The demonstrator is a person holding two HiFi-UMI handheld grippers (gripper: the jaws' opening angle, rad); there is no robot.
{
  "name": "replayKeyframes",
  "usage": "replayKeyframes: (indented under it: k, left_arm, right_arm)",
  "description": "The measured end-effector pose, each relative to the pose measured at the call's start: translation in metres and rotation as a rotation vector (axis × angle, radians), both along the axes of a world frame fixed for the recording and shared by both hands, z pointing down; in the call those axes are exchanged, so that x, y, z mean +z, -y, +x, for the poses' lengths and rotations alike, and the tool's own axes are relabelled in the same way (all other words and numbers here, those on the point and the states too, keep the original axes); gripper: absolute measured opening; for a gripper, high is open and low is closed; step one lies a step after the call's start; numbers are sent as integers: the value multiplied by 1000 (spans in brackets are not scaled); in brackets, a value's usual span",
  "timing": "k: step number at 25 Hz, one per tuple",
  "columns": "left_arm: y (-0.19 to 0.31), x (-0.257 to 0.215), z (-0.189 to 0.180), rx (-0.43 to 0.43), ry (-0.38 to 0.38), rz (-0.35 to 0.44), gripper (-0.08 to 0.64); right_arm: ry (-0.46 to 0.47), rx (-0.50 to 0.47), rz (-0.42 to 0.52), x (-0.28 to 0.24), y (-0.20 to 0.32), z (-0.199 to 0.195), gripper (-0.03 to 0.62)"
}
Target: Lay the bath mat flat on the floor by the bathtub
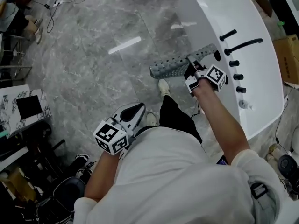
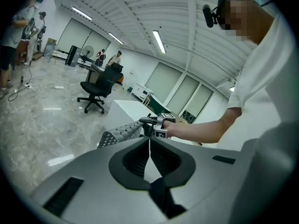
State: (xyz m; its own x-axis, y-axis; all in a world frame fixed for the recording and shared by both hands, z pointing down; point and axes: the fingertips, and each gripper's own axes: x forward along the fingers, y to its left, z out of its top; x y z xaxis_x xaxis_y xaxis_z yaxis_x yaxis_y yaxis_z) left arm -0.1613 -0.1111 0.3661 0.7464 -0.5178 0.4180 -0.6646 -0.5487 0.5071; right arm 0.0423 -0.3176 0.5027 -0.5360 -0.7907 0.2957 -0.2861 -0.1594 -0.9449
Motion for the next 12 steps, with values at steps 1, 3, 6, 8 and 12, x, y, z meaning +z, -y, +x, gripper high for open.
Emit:
replayKeyframes:
  k: [1, 3, 6, 8, 12]
  left_arm:
    - [14, 0, 3, -7, -3, -3, 23]
    - [41, 3, 7, -18, -4, -16, 23]
    - [68, 9, 14, -30, -3, -43, 23]
    - [87, 12, 20, -43, -23, -63, 23]
    - [129, 21, 34, -63, -48, -96, 23]
  right_arm:
    - [2, -4, -1, 5, 21, -2, 40]
    - [4, -6, -12, 18, 61, -9, 40]
    - [-1, -18, -27, 41, 112, -20, 38]
    - [-14, -33, -27, 56, 149, -26, 40]
    - [-35, -37, -23, 82, 234, -32, 39]
